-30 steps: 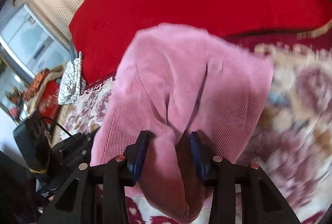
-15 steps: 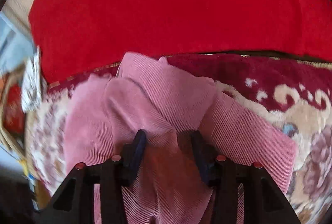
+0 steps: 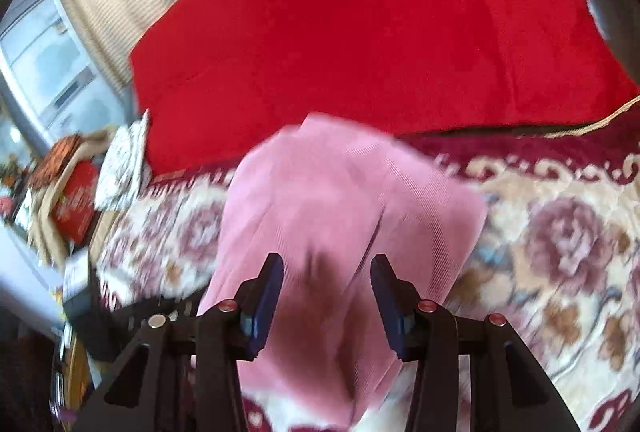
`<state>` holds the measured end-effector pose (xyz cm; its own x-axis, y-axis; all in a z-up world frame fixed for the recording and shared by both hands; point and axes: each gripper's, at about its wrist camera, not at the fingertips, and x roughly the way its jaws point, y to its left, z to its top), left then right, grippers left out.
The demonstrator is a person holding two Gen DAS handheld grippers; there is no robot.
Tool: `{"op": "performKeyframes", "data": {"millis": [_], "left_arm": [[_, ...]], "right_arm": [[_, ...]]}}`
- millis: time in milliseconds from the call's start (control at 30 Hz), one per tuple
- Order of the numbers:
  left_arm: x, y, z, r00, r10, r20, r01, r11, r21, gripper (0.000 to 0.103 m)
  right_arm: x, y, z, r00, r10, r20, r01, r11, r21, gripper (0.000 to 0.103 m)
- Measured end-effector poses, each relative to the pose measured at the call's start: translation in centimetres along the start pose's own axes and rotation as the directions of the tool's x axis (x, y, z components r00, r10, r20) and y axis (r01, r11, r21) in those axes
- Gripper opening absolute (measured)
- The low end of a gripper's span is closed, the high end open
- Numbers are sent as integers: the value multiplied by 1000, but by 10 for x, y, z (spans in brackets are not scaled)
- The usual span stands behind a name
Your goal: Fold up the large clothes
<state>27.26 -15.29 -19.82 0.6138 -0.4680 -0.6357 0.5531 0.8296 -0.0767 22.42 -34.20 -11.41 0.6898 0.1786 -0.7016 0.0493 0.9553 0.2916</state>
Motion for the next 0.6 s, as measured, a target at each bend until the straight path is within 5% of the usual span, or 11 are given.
{"op": "performKeyframes", "data": {"millis": [133,200,267,400,600], "left_arm": [[-7,-4,-3,997,70,19,-71,997,34,9],[-14,-1,-5,990,136,43,-136,991,14,31],[-19,10,-5,981,191,45,-189,981,-43,63],[-25,22,-5,979,200,39,-196,976,-92,66],[-39,15,-3,963,238,127,-232,971,-66,66]], "right_arm": [[44,-10,-34,998,-28,-57,29,999,21,48],[42,-21,-36,999,27,-22,-26,997,78,51],[43,-28,-38,999,49,-10,-48,994,103,52],[39,-32,-42,997,74,23,-76,992,101,53],[37,-40,-51,994,103,39,-107,988,108,53]]}}
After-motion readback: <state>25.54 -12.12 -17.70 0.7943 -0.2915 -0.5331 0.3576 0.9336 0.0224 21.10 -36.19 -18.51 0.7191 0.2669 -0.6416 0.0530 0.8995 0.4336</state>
